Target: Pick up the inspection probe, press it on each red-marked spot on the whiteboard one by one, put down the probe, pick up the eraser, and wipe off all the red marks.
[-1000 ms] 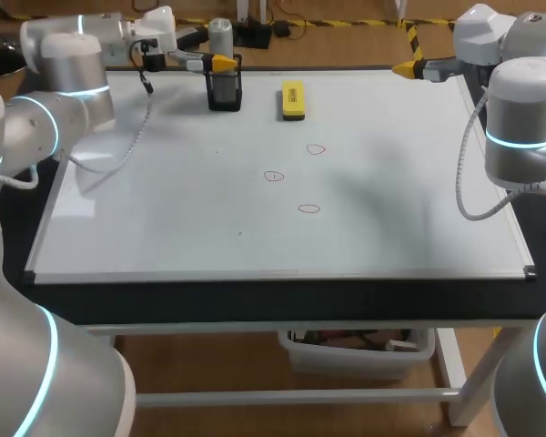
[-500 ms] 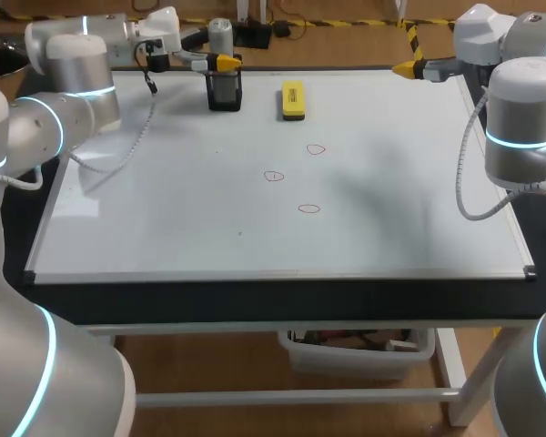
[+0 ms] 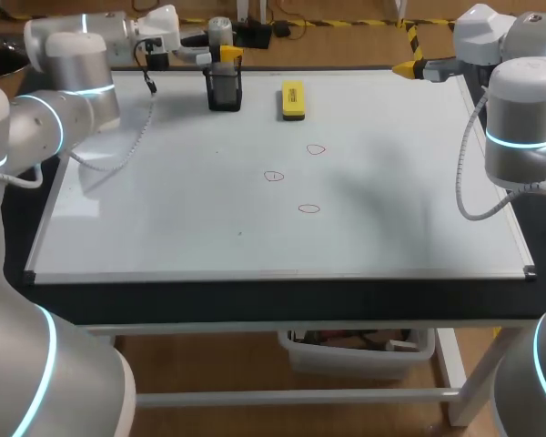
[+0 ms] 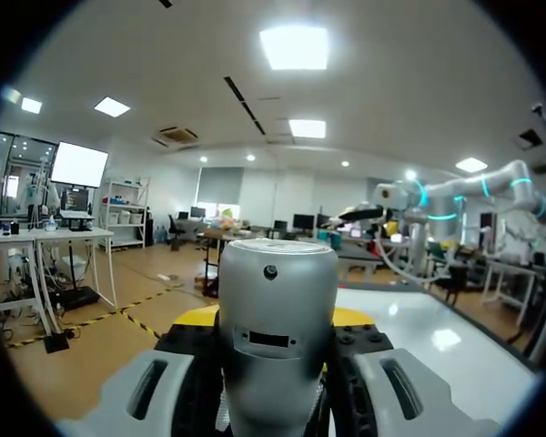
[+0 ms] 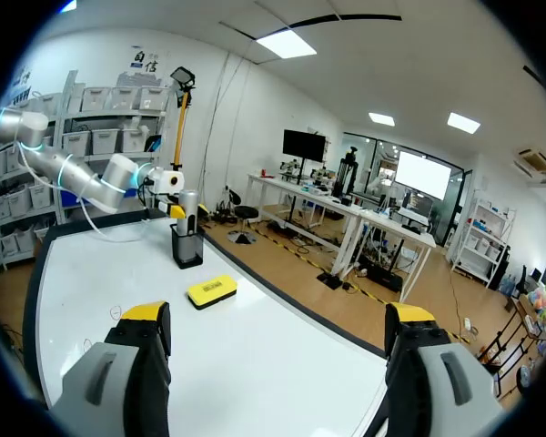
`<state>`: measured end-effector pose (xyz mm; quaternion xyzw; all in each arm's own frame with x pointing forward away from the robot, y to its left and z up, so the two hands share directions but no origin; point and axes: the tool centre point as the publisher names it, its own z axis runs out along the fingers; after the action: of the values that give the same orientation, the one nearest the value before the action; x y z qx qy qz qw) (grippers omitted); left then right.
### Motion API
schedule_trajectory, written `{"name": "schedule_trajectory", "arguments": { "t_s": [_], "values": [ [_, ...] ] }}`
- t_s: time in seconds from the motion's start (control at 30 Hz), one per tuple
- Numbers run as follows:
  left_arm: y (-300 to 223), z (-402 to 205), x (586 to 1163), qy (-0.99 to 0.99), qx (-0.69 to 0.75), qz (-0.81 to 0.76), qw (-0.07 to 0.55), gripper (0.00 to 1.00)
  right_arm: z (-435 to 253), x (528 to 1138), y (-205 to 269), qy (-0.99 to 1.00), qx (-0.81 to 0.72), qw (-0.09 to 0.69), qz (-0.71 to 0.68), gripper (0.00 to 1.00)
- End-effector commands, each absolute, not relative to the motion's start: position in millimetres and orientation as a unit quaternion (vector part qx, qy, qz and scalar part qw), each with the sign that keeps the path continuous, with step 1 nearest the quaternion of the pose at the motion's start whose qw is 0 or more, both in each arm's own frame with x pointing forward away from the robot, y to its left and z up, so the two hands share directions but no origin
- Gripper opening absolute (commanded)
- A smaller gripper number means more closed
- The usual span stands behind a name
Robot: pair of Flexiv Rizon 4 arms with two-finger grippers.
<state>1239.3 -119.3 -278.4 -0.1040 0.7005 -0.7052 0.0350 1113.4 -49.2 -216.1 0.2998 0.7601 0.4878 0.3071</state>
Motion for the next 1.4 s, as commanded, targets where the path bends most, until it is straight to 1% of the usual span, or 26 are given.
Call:
{"name": "schedule_trajectory", "arguments": {
  "t_s": [0.03, 1.03, 1.2, 1.4],
  "values": [
    [-116.8, -271.3, 1243.2, 0.699, 0.009, -0.712, -0.067, 0.00, -216.2, 1113.8, -49.3, 0.761, 0.300, 0.307, 0.487, 1.00],
    [-109.0, -182.5, 1222.9, 0.695, 0.060, -0.715, -0.046, 0.00, -216.2, 1113.8, -49.3, 0.761, 0.300, 0.307, 0.487, 1.00],
    [-104.4, -168.2, 1222.9, 0.695, 0.045, -0.716, -0.038, 0.00, -216.2, 1113.8, -49.3, 0.761, 0.300, 0.307, 0.487, 1.00],
    [-89.4, -148.6, 1217.6, 0.682, 0.041, -0.730, -0.015, 0.00, -216.2, 1113.8, -49.3, 0.761, 0.300, 0.307, 0.487, 1.00]
  ]
}}
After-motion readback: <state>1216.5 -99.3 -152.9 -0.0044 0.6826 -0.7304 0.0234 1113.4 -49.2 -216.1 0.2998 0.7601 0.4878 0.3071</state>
